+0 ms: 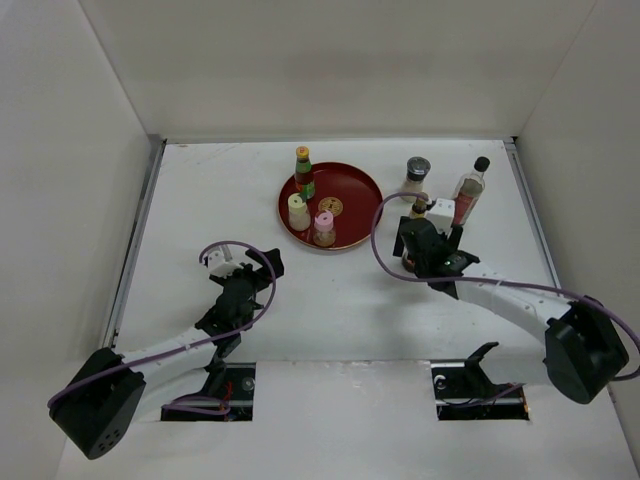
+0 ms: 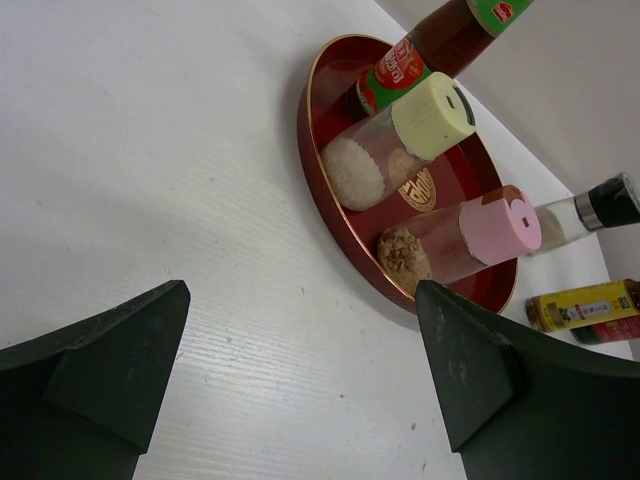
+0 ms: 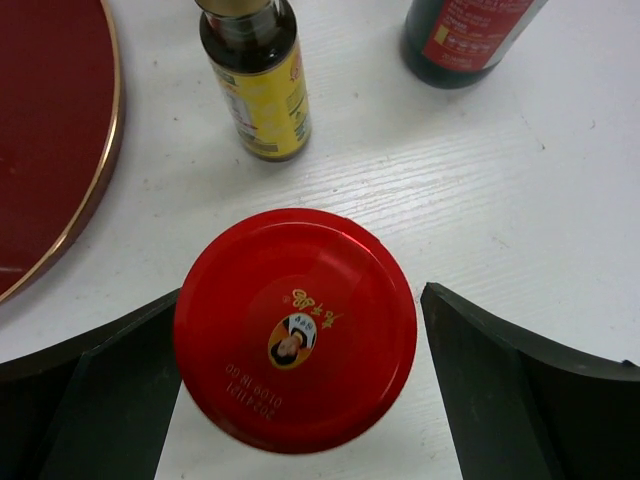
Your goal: Organize the condiment bottles
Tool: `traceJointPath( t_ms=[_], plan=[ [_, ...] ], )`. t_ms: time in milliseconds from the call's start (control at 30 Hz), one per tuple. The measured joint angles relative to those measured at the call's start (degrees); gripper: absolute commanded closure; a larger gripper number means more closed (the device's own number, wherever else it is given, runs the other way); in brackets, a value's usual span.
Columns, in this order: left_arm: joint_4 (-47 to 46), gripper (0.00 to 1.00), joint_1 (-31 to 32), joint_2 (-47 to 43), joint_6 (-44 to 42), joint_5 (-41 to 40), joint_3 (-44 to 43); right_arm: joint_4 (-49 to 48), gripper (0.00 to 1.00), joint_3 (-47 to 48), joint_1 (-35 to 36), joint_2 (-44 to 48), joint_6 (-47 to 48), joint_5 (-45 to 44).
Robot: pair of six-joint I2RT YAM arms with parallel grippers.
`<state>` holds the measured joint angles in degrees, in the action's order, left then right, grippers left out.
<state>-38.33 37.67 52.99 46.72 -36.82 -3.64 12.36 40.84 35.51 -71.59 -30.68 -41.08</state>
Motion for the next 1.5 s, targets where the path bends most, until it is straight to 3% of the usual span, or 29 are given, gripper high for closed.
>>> traceJointPath(
  t_ms=[67, 200, 267, 600, 767, 1133, 1500],
  plan=[
    [0.00, 0.00, 0.00, 0.00, -0.02, 0.02, 0.00, -0.63, 0.06, 0.00, -0.42, -1.31, 0.04, 0.02],
    [0.00, 0.00, 0.02, 0.00, -0.02, 0.02, 0.00, -2.40, 0.30, 0.00, -0.59, -2.82, 0.52, 0.15],
    [-0.02, 0.00, 0.02, 0.02, -0.02, 0.02, 0.00, -2.97, 0.37, -0.04, -0.59, -2.91, 0.59, 0.11],
    [-0.52, 0.00, 0.35, 1.60, -0.02, 0.66, -0.13, -3.74, 0.42, -1.66, 1.92, 3.21, 4.20, -0.50],
    [-1.05, 0.00, 0.39, 1.66, -0.02, 0.90, -0.13, -4.09, 0.42, 3.48, 3.21, 3.58, 7.67, 1.31],
    [-1.79, 0.00, 0.68, 1.38, -0.02, 1.03, -0.13, -14.95, 0.42, 34.84, 0.50, -29.40, 14.45, 11.54],
    [-1.79, 0.00, 2.64, 1.29, -0.02, 0.76, -0.13, -12.74, 0.42, 62.16, -2.86, -54.99, 17.68, 16.44]
  ],
)
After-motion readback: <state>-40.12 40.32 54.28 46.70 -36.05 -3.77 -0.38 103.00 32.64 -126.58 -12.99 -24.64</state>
